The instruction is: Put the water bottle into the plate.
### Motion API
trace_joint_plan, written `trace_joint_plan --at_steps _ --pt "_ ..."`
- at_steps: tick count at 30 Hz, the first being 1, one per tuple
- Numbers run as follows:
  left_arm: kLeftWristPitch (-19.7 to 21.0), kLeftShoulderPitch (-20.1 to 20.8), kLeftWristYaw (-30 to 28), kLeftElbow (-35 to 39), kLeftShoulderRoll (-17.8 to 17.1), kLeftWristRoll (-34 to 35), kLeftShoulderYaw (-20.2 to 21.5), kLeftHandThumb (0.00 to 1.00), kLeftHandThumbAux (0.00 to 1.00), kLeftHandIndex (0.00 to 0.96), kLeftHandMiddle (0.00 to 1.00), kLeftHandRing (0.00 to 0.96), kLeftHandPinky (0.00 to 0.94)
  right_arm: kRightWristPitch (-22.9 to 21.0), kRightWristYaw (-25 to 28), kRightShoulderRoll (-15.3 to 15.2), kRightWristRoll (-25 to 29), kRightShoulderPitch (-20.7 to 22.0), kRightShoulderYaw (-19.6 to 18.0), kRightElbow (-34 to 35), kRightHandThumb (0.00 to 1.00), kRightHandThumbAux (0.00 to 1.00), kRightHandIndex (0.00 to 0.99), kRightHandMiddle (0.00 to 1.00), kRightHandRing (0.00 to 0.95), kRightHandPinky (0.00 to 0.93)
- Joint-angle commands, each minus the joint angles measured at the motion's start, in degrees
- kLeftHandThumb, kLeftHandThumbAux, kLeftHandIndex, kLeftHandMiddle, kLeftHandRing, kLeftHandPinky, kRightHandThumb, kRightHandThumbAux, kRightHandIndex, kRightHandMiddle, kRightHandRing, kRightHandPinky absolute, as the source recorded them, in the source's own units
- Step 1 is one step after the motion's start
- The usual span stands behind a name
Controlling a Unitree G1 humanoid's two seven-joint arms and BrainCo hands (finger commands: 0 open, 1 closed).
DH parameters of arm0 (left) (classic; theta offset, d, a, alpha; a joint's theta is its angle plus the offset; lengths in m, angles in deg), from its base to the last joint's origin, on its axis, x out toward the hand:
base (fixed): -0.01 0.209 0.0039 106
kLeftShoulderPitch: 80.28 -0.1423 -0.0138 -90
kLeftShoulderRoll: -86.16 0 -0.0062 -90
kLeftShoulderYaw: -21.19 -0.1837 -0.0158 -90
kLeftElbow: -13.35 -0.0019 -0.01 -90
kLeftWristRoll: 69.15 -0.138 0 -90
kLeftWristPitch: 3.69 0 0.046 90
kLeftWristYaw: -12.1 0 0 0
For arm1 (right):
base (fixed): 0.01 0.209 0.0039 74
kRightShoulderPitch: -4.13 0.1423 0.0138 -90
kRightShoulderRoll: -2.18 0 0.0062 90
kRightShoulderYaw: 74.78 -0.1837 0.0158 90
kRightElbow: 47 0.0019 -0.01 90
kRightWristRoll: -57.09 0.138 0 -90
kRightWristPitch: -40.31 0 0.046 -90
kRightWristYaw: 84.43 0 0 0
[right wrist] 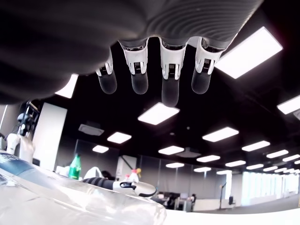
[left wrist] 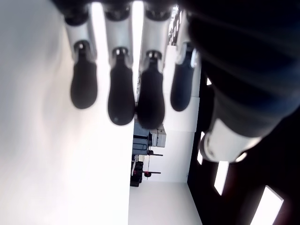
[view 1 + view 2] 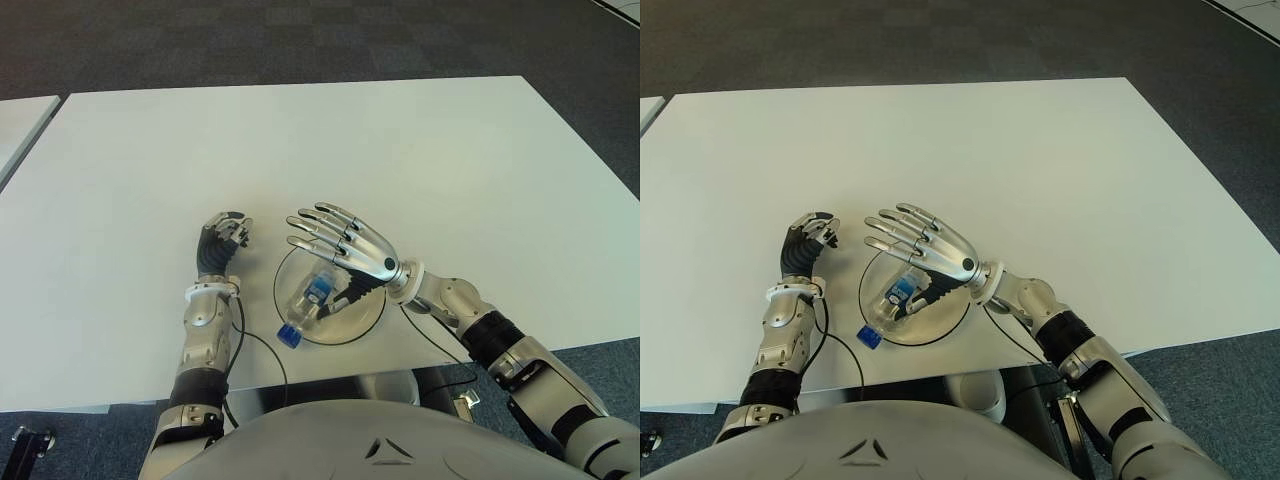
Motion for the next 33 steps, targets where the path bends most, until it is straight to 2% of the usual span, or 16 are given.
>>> trace_joint_plan --at_steps 1,5,9,11,13,15,17,22,27,31,33 --pt "0.31 -0.66 -0.63 -0.44 -0.12 0.48 0.00 0.709 0.712 0.436 0.670 0.653 0.635 -4.00 -6.44 0.77 -2.16 0.93 1.54 -2.61 0.000 0.157 0.000 0.000 0.000 0.000" --pt "0.60 -0.60 -0.67 -0.44 -0.23 0.69 0.10 0.708 0.711 0.436 0.669 0.653 0.633 -6.34 -12.41 1.92 -1.51 1.25 1.78 -5.17 0.000 0.185 0.000 0.000 0.000 0.000" --pt "0.55 -0.51 -0.87 -0.61 -0.29 1.03 0.13 0.708 0.711 0.436 0.668 0.654 0.633 -5.27 -16.67 3.16 1.34 1.69 1.63 -7.92 0.000 0.217 0.000 0.000 0.000 0.000" --pt "0.35 -0.40 -0.77 -0.83 -0.34 0.90 0.14 0.708 0.711 0.436 0.669 0.655 0.634 -0.59 -21.18 5.38 5.68 4.91 0.08 -13.32 0.000 0.248 0.000 0.000 0.000 0.000" --pt "0.32 -0.25 -0.66 -1.04 -0.39 0.80 0.17 0.708 0.711 0.436 0.669 0.655 0.632 5.13 -21.79 7.11 11.14 7.43 -1.70 -16.95 0.000 0.291 0.000 0.000 0.000 0.000" --pt "0.39 -0.14 -0.59 -1.16 -0.48 0.69 0.16 0.708 0.711 0.437 0.672 0.657 0.637 11.64 -19.82 8.63 18.08 10.48 -4.30 -19.49 0.000 0.358 0.000 0.000 0.000 0.000" --pt "0.40 -0.12 -0.44 -1.17 -0.58 0.43 0.09 0.708 0.711 0.437 0.675 0.660 0.642 14.50 -21.07 9.73 20.73 10.16 -5.34 -20.50 0.000 0.415 0.000 0.000 0.000 0.000" --pt "0.56 0.01 -0.24 -1.23 -0.84 -0.05 -0.06 0.709 0.711 0.437 0.682 0.667 0.652 17.91 -21.94 10.12 25.02 8.16 -9.13 -17.20 0.000 0.551 0.000 0.000 0.000 0.000" --pt "0.43 0.16 0.06 -1.44 -1.06 -0.48 -0.18 0.709 0.711 0.437 0.689 0.674 0.657 18.47 -21.76 9.68 28.77 5.85 -13.52 -20.37 0.000 0.683 0.000 0.000 0.000 0.010" --pt "0.36 0.25 0.49 -1.60 -1.27 -1.09 -0.28 0.709 0.712 0.438 0.693 0.680 0.667 22.11 -16.66 8.63 35.04 2.86 -16.63 -25.96 0.000 0.744 0.000 0.000 0.000 0.036" --pt "0.37 0.32 0.65 -1.64 -1.31 -1.39 -0.32 0.709 0.712 0.438 0.695 0.682 0.668 21.70 -12.90 9.46 38.08 2.77 -18.15 -25.44 0.000 0.758 0.000 0.000 0.000 0.042"
